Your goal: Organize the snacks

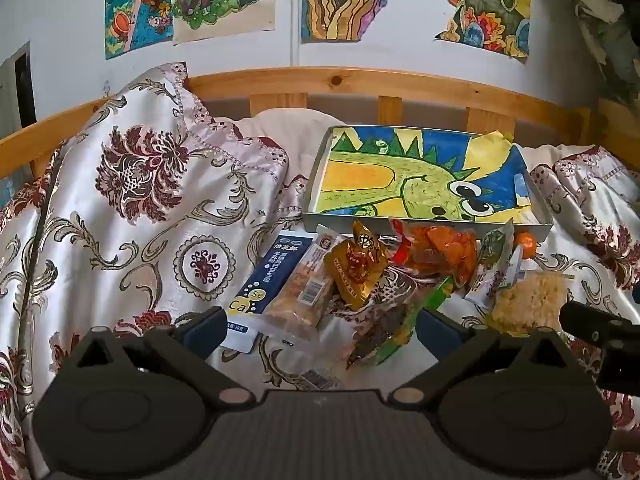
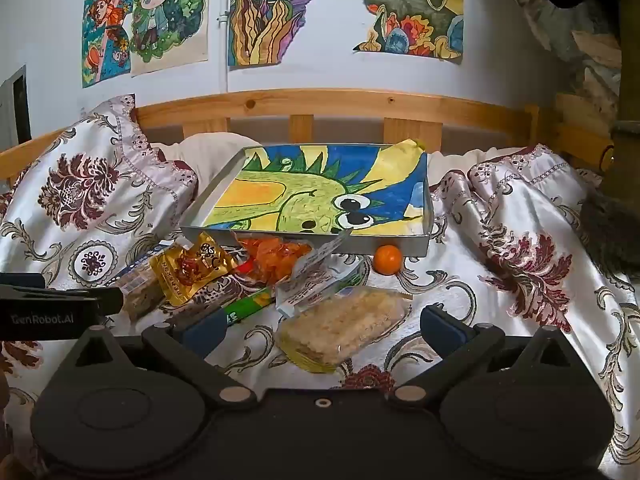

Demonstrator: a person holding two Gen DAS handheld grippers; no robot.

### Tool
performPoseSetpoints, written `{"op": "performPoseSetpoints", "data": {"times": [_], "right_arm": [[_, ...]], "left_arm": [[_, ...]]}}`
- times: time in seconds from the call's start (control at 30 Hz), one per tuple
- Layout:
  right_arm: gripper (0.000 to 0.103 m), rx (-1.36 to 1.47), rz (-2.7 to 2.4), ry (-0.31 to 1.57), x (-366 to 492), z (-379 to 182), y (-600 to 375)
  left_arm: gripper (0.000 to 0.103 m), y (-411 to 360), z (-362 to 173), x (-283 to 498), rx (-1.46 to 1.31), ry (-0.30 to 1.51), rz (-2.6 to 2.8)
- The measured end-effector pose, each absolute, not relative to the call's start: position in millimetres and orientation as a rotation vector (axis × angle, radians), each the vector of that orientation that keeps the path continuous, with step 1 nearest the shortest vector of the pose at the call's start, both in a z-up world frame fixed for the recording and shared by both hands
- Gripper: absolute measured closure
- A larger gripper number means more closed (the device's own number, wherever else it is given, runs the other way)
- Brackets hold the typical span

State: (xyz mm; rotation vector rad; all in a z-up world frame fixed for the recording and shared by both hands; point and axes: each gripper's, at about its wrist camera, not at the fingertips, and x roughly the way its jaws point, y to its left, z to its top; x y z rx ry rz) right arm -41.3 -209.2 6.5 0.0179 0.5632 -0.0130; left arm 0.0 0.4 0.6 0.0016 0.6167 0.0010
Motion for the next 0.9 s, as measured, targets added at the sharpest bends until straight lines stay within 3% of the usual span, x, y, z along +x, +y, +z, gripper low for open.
{"op": "performPoseSetpoints", "data": {"times": [0.9], "right_arm": [[0.001, 0.018, -0.013, 0.563, -41.7, 7.4, -209.5]], "left_arm": [[0.001, 1.2, -2.2, -1.4, 0.004, 0.624, 0.005]]}}
